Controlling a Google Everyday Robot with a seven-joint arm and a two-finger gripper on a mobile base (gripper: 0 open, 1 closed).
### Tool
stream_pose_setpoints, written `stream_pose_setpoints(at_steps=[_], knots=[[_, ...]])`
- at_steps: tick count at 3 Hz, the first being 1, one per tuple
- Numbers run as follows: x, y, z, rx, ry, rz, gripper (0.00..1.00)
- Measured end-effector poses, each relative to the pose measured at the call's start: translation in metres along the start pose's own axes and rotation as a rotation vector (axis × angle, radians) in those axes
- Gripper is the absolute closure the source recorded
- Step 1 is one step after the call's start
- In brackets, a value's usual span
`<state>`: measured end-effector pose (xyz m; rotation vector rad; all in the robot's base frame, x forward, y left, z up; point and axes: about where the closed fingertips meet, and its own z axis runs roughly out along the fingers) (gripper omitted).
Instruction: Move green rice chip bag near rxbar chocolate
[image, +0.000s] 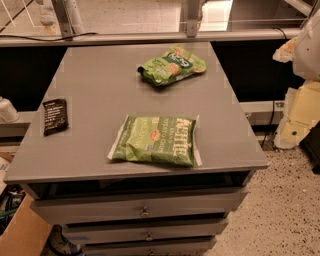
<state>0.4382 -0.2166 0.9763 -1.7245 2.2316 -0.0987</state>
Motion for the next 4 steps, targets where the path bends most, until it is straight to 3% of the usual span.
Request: stream_pose_setpoints(at_steps=[1, 2, 4], knots=[[-0.002, -0.001, -0.001, 0.005, -0.01, 0.002, 0.0], [-0.021, -0.015, 0.008, 0.032, -0.072, -0.011, 0.0], [-0.111, -0.07, 0.063, 0.087, -0.28, -0.156, 0.0]])
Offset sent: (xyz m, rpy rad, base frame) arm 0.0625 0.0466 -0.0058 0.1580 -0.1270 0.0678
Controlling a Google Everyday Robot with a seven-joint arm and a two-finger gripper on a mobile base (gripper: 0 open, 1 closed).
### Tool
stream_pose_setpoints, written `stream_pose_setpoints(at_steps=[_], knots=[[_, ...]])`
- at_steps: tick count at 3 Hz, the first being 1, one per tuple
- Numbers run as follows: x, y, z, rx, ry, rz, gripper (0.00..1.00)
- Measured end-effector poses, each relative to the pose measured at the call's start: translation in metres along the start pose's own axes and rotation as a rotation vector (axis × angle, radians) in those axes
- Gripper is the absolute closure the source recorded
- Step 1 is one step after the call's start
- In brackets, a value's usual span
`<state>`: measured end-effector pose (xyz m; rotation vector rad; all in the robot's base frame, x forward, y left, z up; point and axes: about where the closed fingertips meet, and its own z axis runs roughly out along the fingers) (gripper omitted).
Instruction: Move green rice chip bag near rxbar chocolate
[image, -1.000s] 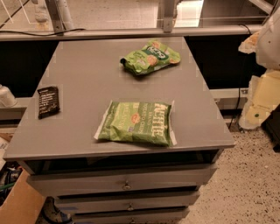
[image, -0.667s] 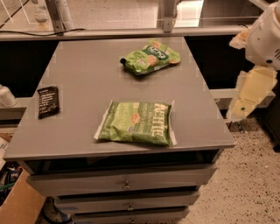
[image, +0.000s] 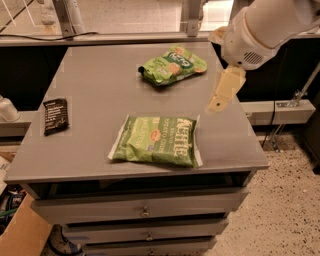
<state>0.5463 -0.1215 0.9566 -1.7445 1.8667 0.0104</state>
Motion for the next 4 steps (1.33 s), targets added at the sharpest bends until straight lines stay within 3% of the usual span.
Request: stream_pose_setpoints(at_steps=[1, 2, 3, 4], knots=[[-0.031, -0.034, 0.039, -0.011, -0.091, -0.062, 0.0], [-0.05, -0.071, 0.07, -0.025, -0.165, -0.082, 0.0], [-0.061, -0.099, 0.093, -0.031, -0.185, -0.088, 0.0], [-0.064, -0.105, 0.093, -0.023, -0.193, -0.089, 0.0]])
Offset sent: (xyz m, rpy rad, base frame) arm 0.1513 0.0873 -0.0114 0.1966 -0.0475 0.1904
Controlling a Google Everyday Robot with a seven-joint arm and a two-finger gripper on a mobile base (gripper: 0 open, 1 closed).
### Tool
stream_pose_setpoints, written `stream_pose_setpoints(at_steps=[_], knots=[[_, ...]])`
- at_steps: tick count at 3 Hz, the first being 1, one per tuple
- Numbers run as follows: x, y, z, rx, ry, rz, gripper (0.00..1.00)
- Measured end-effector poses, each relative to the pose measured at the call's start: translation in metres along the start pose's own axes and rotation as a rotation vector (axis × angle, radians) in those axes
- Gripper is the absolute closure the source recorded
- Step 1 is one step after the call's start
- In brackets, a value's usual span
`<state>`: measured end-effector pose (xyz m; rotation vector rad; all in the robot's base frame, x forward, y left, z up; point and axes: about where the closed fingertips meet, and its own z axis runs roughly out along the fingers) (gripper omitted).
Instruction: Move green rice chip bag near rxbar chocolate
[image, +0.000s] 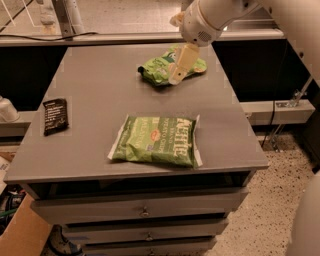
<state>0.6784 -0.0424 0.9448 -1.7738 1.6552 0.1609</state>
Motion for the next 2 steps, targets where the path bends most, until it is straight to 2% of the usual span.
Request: stream_pose_setpoints(at_steps=[1, 2], knots=[[0.014, 0.001, 0.014, 0.002, -0.018, 0.052, 0.0], [0.033, 0.003, 0.04, 0.014, -0.052, 0.138, 0.0]])
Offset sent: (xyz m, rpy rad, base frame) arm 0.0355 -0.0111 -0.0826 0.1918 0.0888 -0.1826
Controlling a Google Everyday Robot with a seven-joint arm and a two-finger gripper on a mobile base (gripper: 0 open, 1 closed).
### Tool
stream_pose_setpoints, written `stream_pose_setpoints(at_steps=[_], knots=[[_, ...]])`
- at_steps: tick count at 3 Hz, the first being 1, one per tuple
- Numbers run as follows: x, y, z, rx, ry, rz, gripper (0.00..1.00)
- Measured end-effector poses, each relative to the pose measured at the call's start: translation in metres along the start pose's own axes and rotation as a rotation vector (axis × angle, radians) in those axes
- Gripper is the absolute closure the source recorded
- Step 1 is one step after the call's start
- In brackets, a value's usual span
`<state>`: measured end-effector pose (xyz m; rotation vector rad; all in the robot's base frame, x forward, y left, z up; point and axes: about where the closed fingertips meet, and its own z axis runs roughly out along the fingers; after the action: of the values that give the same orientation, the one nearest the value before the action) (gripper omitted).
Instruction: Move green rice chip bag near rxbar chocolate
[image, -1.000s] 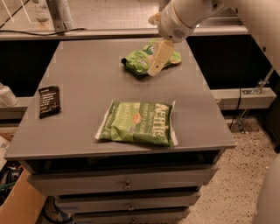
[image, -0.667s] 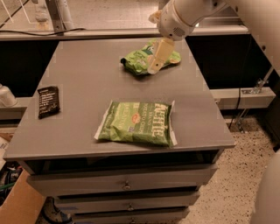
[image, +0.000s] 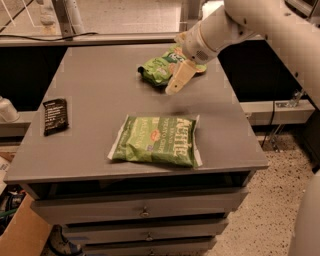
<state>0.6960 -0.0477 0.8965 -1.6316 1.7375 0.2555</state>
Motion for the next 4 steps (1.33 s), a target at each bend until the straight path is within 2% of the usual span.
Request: stream_pose_setpoints(at_steps=[1, 2, 3, 4], knots=[[0.007, -0.012, 0.017, 0.043, -0.091, 0.075, 0.0], [0.005, -0.027, 0.031, 0.066, -0.18, 0.121, 0.0], [0.01, -0.03, 0.053, 0.047, -0.21, 0.168, 0.0], [0.011, -0.025, 0.07, 0.023, -0.218, 0.197, 0.18]])
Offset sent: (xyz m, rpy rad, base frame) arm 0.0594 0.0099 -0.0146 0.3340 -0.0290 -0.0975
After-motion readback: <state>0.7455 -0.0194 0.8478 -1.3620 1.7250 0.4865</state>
